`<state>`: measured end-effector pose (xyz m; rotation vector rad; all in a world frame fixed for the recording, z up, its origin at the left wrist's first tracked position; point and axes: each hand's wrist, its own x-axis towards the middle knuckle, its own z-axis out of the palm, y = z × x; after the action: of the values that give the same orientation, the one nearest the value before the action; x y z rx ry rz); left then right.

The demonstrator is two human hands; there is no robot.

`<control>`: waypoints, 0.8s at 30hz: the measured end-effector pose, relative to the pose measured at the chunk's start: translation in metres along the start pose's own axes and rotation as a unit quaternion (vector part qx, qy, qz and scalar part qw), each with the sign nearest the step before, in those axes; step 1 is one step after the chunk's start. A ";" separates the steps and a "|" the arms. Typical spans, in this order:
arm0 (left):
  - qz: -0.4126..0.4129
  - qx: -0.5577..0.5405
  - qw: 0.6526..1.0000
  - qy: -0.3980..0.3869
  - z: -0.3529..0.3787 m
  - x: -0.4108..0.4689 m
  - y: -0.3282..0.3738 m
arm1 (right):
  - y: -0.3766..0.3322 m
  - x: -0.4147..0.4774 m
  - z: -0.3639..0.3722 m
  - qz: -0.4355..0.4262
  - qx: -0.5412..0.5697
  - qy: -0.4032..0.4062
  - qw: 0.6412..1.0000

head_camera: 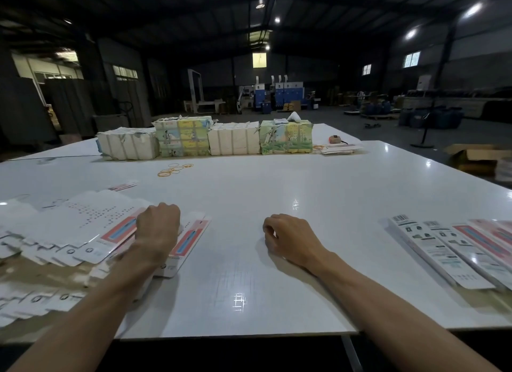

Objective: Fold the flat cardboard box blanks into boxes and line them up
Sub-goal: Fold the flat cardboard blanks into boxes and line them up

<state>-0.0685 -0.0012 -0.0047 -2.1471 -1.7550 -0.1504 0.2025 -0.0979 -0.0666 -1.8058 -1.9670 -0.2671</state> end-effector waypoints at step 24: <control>0.118 -0.654 0.733 -0.142 -0.033 0.028 0.044 | 0.012 0.016 0.000 0.088 0.323 0.138 0.932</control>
<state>-0.0149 0.0063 0.0251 -3.4423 -1.6230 -1.4380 0.2132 -0.0824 -0.0614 -1.4000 -1.4496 0.1666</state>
